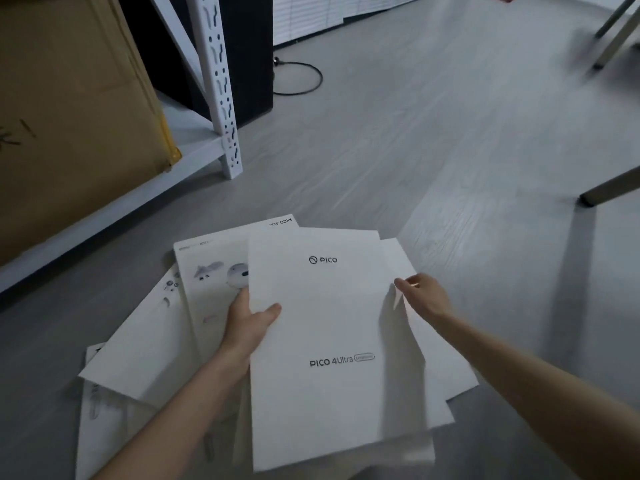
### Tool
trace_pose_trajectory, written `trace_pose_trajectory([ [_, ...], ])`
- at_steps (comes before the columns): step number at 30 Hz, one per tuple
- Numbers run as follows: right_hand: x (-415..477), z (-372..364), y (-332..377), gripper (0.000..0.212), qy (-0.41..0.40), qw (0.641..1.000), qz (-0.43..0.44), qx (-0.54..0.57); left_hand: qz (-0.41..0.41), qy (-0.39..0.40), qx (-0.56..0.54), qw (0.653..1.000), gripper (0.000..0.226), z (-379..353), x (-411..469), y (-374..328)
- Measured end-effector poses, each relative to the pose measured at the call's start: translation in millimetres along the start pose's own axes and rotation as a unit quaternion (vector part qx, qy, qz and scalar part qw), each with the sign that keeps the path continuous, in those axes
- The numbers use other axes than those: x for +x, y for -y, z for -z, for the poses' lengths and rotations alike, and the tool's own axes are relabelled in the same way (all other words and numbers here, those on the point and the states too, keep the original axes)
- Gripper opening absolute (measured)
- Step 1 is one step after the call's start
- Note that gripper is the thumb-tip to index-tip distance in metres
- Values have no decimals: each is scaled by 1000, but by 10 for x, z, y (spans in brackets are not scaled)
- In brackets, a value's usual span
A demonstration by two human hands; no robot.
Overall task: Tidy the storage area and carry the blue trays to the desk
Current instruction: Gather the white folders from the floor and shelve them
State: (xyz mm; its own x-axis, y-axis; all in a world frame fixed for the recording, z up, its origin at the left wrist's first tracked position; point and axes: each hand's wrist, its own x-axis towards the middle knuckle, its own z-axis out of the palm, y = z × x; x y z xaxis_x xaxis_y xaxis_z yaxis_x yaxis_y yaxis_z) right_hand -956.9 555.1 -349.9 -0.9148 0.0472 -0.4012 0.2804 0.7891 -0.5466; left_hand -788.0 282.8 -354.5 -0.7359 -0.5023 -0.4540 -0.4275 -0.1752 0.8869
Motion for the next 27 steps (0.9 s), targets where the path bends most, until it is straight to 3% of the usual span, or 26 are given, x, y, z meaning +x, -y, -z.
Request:
trace_pose_trajectory([
  [2, 86, 27, -245, 73, 9, 996, -44, -78, 14, -1, 60, 998, 31, -205, 35, 135],
  [5, 110, -63, -541, 105, 63, 990, -89, -88, 24, -26, 204, 978, 24, -323, 29, 299],
  [8, 46, -128, -519, 98, 53, 988, -71, -128, -2, -53, 331, 942, 30, -308, -25, 348],
  [11, 41, -104, -490, 92, 7, 983, -69, -170, -5, -82, 381, 921, 32, -295, -19, 309],
  [15, -9, -100, -460, 92, 43, 985, -81, -146, 9, -103, 443, 890, 43, -270, 14, 315],
  [18, -103, -86, -338, 59, 40, 997, -47, -52, 3, -116, 431, 895, 46, -246, 65, 335],
  [20, -136, -173, -303, 34, 79, 996, -42, 4, 7, -119, 404, 907, 45, -237, 81, 318],
  [22, -167, -319, -300, 40, 113, 992, -47, 19, 21, -132, 379, 916, 46, -229, 81, 274],
  [27, -210, -610, -361, 78, 134, 988, -78, -14, 61, -140, 312, 938, 46, -105, 104, 224],
])
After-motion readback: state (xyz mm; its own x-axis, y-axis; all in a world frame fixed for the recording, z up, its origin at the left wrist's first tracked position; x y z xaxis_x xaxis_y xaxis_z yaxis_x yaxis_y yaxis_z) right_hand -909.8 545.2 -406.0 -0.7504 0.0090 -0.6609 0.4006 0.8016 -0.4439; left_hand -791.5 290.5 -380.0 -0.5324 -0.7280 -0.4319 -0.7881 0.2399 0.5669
